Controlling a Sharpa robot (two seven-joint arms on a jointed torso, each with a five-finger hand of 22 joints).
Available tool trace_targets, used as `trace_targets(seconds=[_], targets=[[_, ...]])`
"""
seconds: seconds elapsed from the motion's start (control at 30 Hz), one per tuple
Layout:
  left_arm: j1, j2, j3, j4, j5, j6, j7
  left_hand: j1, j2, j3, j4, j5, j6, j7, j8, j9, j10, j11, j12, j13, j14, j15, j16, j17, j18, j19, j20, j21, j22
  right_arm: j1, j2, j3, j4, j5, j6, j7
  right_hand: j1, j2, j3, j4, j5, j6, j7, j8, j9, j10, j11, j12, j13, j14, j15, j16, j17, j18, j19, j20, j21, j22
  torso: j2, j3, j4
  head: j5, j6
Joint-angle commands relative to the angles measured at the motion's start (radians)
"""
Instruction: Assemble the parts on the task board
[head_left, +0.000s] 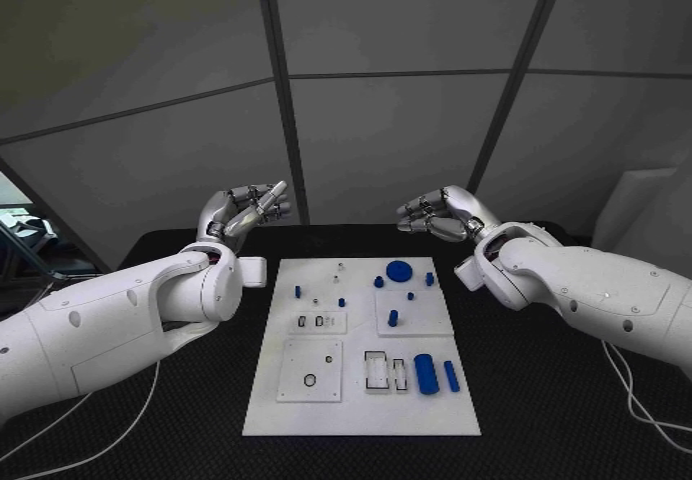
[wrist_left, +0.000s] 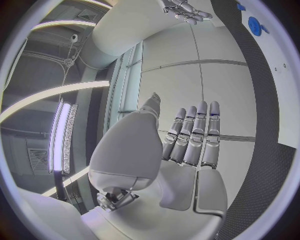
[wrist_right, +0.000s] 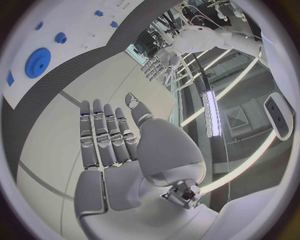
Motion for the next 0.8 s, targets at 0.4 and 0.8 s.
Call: trace_targets(seconds=[0.4, 0.8], targets=[[0.001, -0.096, 0.002, 0.159, -0.072, 0.059, -0.014, 0.020, 0.024, -0.018, -0.066, -0.005, 0.076, 0.002, 0.002, -0.011, 0.098, -0.028, 0.004, -0.001, 0.109, -0.031, -0.003, 0.032, -0.010, 0.077, -0.029, 0.039, 0.008, 0.055, 0.012, 0.003, 0.026, -0.619, 0.161, -0.241, -0.040, -0.079, 0.109, -0.001, 0.021, 0.150, -0.053, -0.054, -0.004, 0.207, -0.077, -0.068, 0.009, 0.437, -0.120, 0.252, 0.218, 0.018, 0.229, -0.125, 0.405, 0.226, 0.091, -0.0033, 0.0204, -0.017, 0.016], [0.001, -0.117, 0.003, 0.227, -0.079, 0.066, -0.019, 0.018, 0.026, -0.022, -0.077, -0.006, 0.077, 0.005, -0.007, -0.013, 0.097, -0.024, -0.006, -0.003, 0.093, -0.026, -0.024, 0.031, -0.012, 0.075, -0.029, 0.037, 0.005, 0.060, 0.032, 0.003, 0.058, -0.813, 0.248, -0.319, -0.083, -0.120, 0.178, 0.012, 0.013, 0.132, -0.061, -0.065, -0.003, 0.131, -0.073, -0.066, 0.014, 0.435, -0.118, 0.679, 0.615, -0.040, 0.382, -0.123, 0.793, 0.699, 0.123, -0.0085, 0.0360, -0.030, 0.029]])
